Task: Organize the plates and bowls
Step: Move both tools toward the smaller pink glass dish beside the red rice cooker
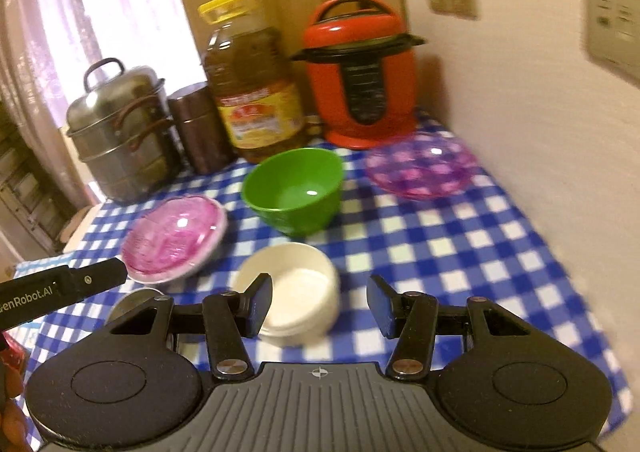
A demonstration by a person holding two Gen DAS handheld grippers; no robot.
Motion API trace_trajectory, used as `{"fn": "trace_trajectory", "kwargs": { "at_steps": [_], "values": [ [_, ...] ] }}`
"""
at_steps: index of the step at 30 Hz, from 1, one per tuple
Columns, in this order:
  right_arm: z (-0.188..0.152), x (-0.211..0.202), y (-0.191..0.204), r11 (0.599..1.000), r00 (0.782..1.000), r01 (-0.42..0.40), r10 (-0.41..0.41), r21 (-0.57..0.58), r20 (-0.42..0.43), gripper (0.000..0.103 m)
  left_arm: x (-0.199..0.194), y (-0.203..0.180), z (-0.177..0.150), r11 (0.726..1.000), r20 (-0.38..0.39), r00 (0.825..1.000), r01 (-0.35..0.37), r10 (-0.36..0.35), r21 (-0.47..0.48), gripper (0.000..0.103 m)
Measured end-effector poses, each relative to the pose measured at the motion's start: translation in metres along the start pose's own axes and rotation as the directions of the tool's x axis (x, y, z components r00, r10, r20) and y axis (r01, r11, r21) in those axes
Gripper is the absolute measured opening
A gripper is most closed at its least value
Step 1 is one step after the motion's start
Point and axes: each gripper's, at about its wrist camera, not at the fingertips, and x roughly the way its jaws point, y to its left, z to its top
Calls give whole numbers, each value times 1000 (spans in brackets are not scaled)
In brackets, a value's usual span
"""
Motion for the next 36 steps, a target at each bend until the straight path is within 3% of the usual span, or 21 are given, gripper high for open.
{"fn": "trace_trajectory", "kwargs": {
  "at_steps": [9,19,36],
  "values": [
    [-13,-39,-37,997,997,70,-71,31,22,53,-15,-44,-22,997,-29,998,49,-47,59,45],
    [-15,-61,-53,993,993,111,-112,30,48,53,-25,-77,-42,992,-53,996,79,-75,95,46],
    [-8,-44,-103,984,989,134,-140,115,45,53,19,-101,-40,989,-90,991,108,-99,100,47]
  ]
}}
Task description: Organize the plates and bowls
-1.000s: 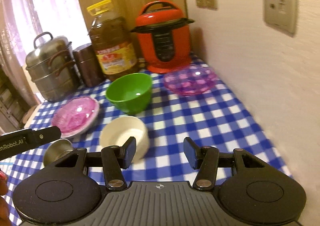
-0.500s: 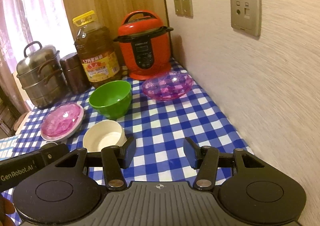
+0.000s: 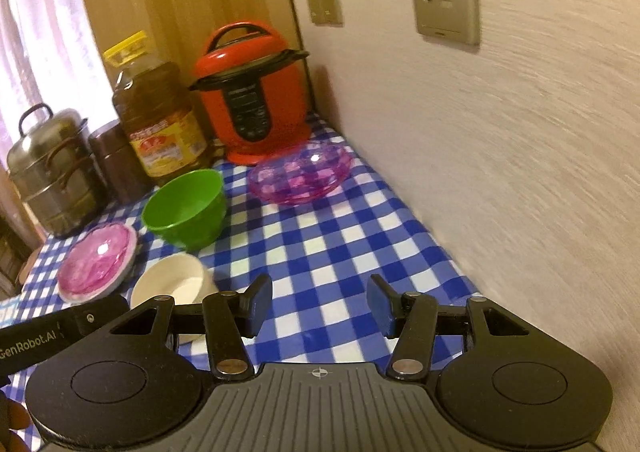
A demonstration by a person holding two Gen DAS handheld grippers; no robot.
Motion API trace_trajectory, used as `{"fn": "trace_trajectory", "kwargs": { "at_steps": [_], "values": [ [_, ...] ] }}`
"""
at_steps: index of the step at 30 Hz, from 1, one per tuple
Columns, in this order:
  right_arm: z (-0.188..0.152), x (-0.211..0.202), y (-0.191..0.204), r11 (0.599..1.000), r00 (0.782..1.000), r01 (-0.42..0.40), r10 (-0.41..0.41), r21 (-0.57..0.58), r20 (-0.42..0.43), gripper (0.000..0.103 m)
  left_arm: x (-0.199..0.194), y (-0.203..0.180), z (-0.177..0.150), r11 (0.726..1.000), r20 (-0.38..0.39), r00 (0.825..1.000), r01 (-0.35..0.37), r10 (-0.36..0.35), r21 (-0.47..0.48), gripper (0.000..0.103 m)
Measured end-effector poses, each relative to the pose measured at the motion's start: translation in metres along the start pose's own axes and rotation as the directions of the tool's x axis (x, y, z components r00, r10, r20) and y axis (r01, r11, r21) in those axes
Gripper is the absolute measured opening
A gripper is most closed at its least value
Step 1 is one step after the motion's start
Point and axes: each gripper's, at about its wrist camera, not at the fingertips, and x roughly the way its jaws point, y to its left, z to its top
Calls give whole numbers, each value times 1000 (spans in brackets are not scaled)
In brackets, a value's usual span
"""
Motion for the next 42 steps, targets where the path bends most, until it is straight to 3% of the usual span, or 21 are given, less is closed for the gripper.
{"fn": "trace_trajectory", "kwargs": {
  "at_steps": [9,20,30,42],
  "values": [
    [21,28,-26,996,1000,-15,13,87,27,53,46,-12,25,999,3,999,35,-35,-21,47],
    [46,100,-50,983,999,17,-23,185,30,53,136,-12,48,981,-14,989,144,-147,-129,45],
    [59,155,-58,978,999,29,-35,205,28,52,208,-11,53,959,-40,985,155,-169,-236,39],
    [70,208,-61,964,1000,-17,15,266,8,52,257,-7,57,942,-33,988,134,-152,-307,36]
  ]
}}
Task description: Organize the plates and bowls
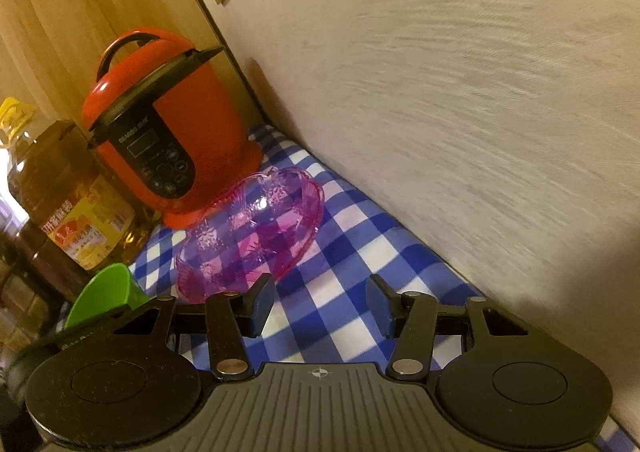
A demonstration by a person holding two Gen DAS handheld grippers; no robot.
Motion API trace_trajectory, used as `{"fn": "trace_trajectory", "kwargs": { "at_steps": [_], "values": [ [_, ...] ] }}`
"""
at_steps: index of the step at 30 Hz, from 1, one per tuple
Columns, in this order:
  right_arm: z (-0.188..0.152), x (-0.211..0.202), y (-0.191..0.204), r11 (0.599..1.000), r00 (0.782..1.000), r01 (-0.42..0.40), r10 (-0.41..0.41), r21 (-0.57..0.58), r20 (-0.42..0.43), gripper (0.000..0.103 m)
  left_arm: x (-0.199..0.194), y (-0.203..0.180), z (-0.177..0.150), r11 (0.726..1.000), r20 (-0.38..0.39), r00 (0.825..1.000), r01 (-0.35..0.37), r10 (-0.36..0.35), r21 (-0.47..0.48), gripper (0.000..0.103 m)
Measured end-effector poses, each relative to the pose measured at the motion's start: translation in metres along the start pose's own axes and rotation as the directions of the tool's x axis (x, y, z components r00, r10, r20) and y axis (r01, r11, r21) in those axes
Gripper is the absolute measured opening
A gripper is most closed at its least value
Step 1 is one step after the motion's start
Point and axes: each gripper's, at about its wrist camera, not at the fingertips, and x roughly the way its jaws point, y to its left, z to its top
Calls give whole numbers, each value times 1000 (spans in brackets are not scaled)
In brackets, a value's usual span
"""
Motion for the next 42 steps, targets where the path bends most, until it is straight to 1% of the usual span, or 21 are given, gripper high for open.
{"fn": "trace_trajectory", "kwargs": {
  "at_steps": [5,6,8,10,14,18,20,24,29,33,35,37,42],
  "values": [
    [7,16,-4,999,1000,-19,20,42,-9,51,11,2,4,998,7,1000,4,-3,-57,34],
    [8,19,-5,999,1000,-20,21,49,-9,50,13,3,5,998,10,1000,-1,2,-65,32],
    [10,24,-6,998,1000,-27,27,51,-3,44,16,4,7,996,14,1000,-8,9,-85,29],
    [11,30,-7,998,1000,-31,31,53,-4,42,21,4,9,995,13,1000,-8,9,-95,28],
    [14,41,-9,996,998,-59,60,67,-12,39,27,3,11,995,19,1000,-9,11,-97,26],
    [17,51,-8,993,996,-79,82,83,-31,37,33,5,11,993,2,1000,-8,8,-116,24],
    [18,56,-7,993,996,-79,83,86,-42,36,35,6,11,993,-1,1000,-15,15,-117,23],
    [19,64,-4,993,995,-82,87,83,-51,35,40,6,10,993,-4,1000,-30,30,-114,18],
    [19,75,-4,990,992,-102,108,93,-67,29,44,7,10,993,-1,1000,-26,26,-112,16],
    [19,82,-8,985,989,-109,120,135,-81,25,45,7,11,993,3,1000,-25,26,-113,14],
    [19,84,-9,983,988,-117,129,140,-82,19,45,7,11,994,4,1000,-27,28,-108,14],
    [19,86,-9,983,988,-116,129,141,-86,16,45,7,11,994,1,1000,-26,26,-109,13],
    [17,84,-13,983,988,-112,126,145,-87,14,42,8,10,994,-14,1000,-24,23,-109,13]
  ]
}}
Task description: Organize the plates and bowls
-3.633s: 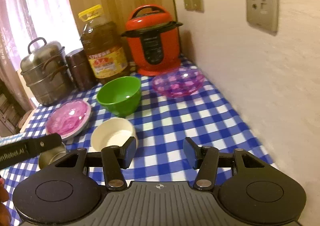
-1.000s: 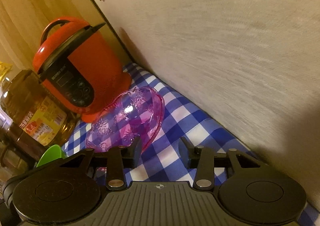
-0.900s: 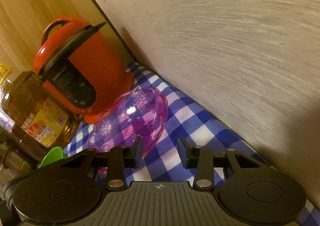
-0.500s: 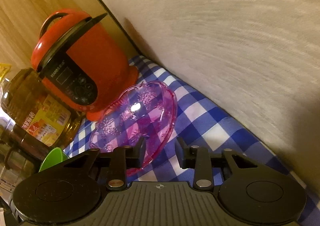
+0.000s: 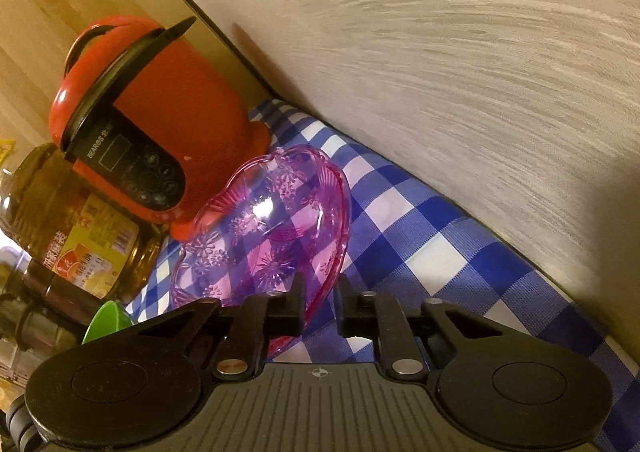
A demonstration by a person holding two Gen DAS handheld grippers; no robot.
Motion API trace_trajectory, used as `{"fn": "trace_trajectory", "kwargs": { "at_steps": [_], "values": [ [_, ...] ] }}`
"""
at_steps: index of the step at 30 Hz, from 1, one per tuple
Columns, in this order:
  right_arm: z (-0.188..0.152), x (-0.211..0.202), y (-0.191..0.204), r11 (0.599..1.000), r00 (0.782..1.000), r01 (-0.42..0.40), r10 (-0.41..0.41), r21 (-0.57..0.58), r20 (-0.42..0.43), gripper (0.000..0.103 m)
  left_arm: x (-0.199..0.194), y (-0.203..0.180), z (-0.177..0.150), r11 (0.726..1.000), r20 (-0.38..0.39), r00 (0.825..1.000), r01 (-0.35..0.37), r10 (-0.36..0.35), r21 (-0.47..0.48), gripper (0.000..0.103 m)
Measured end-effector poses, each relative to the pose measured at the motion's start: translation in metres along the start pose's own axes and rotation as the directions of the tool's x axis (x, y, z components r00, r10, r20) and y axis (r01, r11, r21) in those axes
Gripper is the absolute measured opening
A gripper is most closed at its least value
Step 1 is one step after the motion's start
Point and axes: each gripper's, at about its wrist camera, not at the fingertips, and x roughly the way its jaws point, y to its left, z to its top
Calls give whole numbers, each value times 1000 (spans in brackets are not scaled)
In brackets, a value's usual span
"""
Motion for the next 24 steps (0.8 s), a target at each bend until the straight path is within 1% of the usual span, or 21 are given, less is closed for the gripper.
{"fn": "trace_trajectory", "kwargs": {
  "at_steps": [7,13,19,24],
  "values": [
    [-6,-20,-6,999,999,34,-34,11,-22,14,-12,-4,-8,1000,-32,1000,1,-1,16,13],
    [-18,-43,-9,998,998,44,-41,45,-54,14,-35,-4,-24,999,-46,999,-16,17,29,13],
    [-36,-74,-7,998,997,52,-50,43,-54,14,-63,0,-39,1000,-54,999,-5,6,17,13],
    [-49,-105,-3,998,999,40,-38,50,-32,14,-90,-2,-50,1000,-42,999,15,-14,20,13]
  ]
}}
